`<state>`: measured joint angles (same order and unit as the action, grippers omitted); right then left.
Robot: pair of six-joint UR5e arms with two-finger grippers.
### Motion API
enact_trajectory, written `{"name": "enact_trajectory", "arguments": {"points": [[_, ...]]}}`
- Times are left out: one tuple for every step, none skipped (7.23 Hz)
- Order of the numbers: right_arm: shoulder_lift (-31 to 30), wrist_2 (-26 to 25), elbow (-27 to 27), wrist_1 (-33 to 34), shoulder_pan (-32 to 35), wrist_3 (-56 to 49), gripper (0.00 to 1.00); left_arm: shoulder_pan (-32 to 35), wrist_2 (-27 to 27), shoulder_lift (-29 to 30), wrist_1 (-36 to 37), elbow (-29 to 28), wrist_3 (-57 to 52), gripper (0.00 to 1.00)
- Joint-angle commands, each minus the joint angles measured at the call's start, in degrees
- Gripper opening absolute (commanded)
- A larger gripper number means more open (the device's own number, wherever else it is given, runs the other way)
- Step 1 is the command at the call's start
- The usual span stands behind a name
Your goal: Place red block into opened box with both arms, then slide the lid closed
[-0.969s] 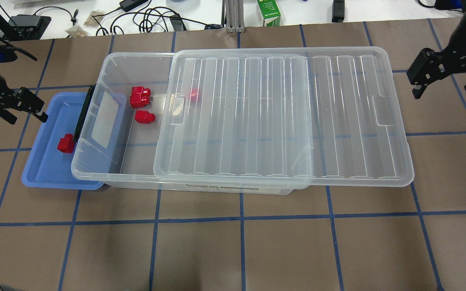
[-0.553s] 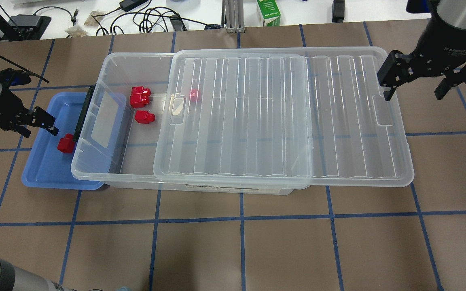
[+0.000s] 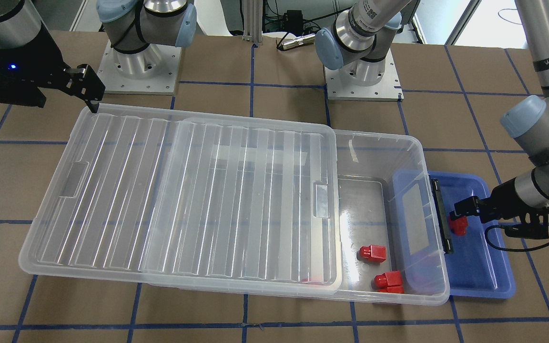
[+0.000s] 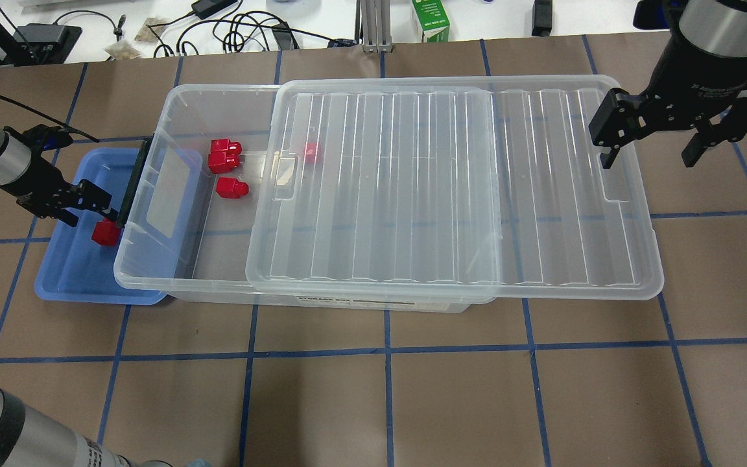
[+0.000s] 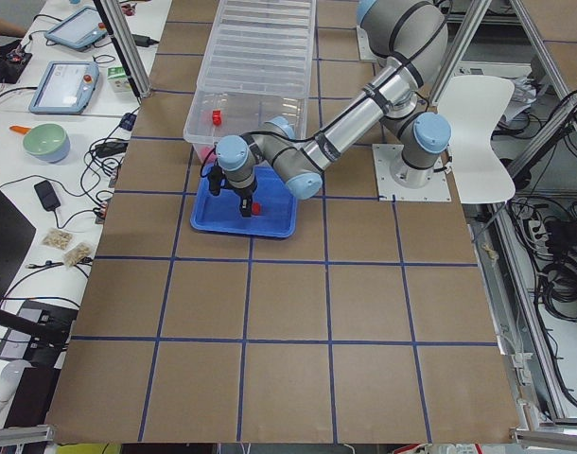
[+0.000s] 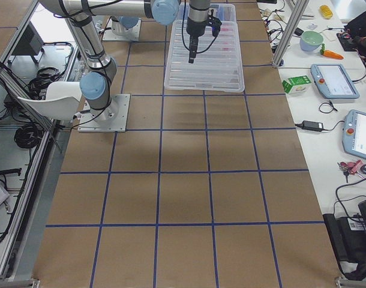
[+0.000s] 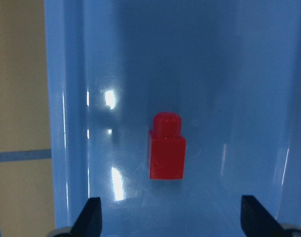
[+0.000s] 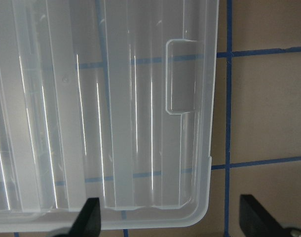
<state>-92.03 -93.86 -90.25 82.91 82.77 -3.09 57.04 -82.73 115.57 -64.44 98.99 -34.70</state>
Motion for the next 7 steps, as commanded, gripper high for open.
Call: {"name": "enact_trajectory", "arguments": {"points": [[-0.2, -0.1, -0.6, -0.1, 0.0, 0.0, 1.0, 0.0, 0.2, 2.0, 0.8, 0.2, 0.1, 0.94], [-0.4, -0.1, -0.6, -0.8, 0.0, 0.0, 1.0, -0.1, 0.1, 2.5, 0.7, 1.1, -0.1, 0.94], [-0.3, 0.2, -1.0, -0.9, 0.0, 0.0, 1.0, -0.4, 0.1, 2.5, 0.9, 2.8, 0.2, 0.93], [-0.1, 0.5, -2.0, 0.3, 0.0, 0.2, 1.0, -0.4, -0.1, 2.6, 3.0, 3.1, 0.0, 0.84], [-0.1, 0.4, -2.3, 0.4, 0.0, 0.2, 1.0, -0.4, -0.1, 2.6, 4.9, 3.2, -0.1, 0.38], [-0.3, 0.1, -1.7, 0.1, 0.0, -0.2, 1.0, -0.4, -0.2, 2.6, 4.9, 2.6, 0.0, 0.09], [-0.1, 0.6, -1.2, 0.1, 0.0, -0.2, 1.0, -0.4, -0.5, 2.3, 4.9, 2.3, 0.0, 0.0]]}}
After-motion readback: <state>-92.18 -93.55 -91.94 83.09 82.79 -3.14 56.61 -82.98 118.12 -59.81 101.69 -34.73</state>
